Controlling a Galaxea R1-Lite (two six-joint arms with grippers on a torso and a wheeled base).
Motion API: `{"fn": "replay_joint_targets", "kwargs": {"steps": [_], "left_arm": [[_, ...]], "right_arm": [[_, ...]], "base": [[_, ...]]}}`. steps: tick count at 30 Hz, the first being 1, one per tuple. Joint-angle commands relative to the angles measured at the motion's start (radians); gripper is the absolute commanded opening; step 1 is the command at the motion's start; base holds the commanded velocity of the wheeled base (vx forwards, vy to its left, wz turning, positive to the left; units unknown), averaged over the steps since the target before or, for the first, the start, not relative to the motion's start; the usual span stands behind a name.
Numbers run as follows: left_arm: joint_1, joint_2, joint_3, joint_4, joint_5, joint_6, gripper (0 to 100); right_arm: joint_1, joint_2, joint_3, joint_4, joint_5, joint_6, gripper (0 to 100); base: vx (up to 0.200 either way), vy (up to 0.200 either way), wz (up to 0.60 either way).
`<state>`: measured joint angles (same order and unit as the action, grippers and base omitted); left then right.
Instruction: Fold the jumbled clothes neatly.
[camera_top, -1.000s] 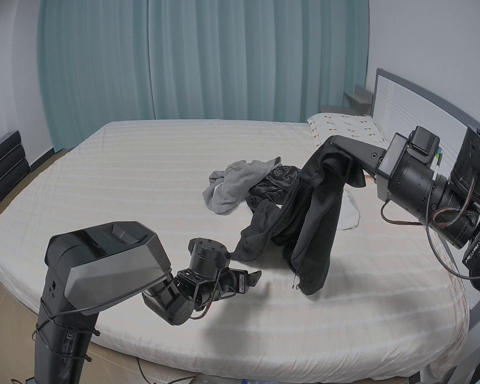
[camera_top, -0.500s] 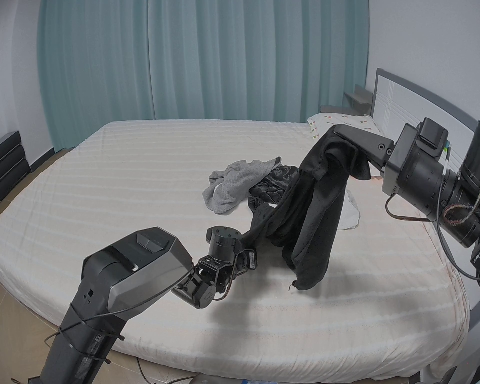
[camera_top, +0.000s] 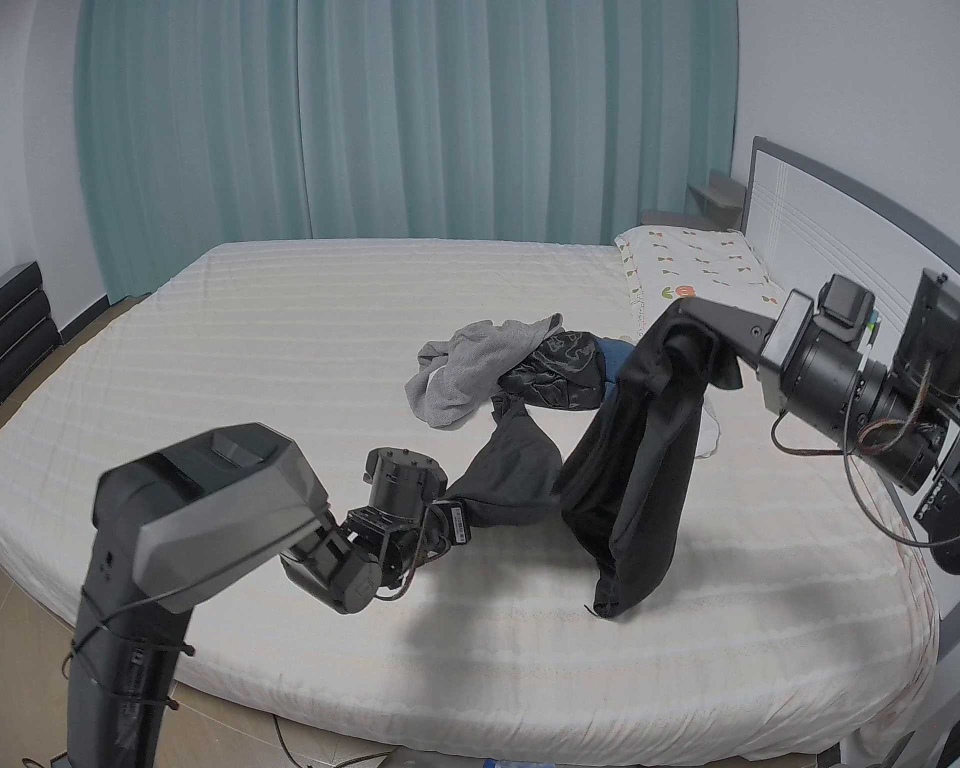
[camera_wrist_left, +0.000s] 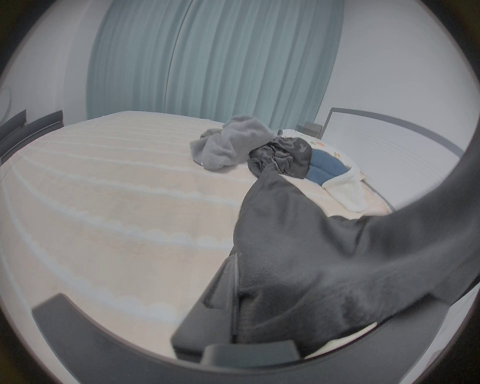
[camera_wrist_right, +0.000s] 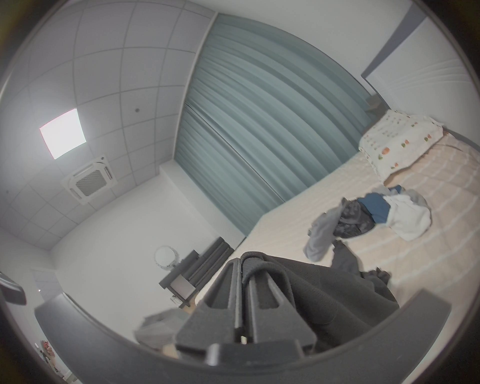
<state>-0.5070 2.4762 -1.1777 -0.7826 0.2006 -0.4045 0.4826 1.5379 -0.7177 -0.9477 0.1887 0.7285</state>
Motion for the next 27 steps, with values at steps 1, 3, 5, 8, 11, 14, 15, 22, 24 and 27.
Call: {"fn": "replay_joint_targets", "kwargs": {"steps": [1,3,5,8,11,14,15,22,24,27], "left_arm": [[0.033,-0.391,0.145,0.201,-0.012,-0.132,0],[0.031,-0.465,0.147,0.273,-0.018,-0.189,0],[0.035,-0.563,0.138,0.352,-0.047,-0.238,0],[0.054,-0.704,0.124,0.421,-0.086,-0.260,0],[0.059,-0.798,0.135,0.428,-0.092,-0.258,0],[0.062,-0.842,0.196,0.424,-0.135,-0.257,0],[0.067,-0.850,0.217,0.424,-0.148,-0.257,0],[0.059,-0.852,0.412,0.322,-0.184,-0.355,0],[0.048,-0.816,0.470,0.243,-0.201,-0.389,0],[0.047,-0.801,0.487,0.213,-0.202,-0.396,0]], "right_arm": [[-0.071,0.245,0.043,-0.037,0.040,-0.003,0],[-0.084,0.284,0.023,-0.071,0.008,-0.003,0],[-0.105,0.317,-0.016,-0.131,-0.055,-0.009,0],[-0.151,0.294,-0.100,-0.172,-0.089,-0.011,0],[-0.174,0.209,-0.129,-0.172,-0.080,0.015,0],[-0.162,0.183,-0.080,-0.169,-0.077,0.040,0],[-0.159,0.183,-0.054,-0.174,-0.077,0.040,0],[-0.147,0.229,0.158,-0.178,-0.072,0.103,0],[-0.131,0.260,0.204,-0.181,-0.072,0.131,0],[-0.127,0.268,0.216,-0.187,-0.075,0.137,0]], "base": [[0.000,0.000,0.00],[0.000,0.000,0.00],[0.000,0.000,0.00],[0.000,0.000,0.00],[0.000,0.000,0.00],[0.000,0.000,0.00],[0.000,0.000,0.00],[0.000,0.000,0.00],[0.000,0.000,0.00],[0.000,0.000,0.00]]}}
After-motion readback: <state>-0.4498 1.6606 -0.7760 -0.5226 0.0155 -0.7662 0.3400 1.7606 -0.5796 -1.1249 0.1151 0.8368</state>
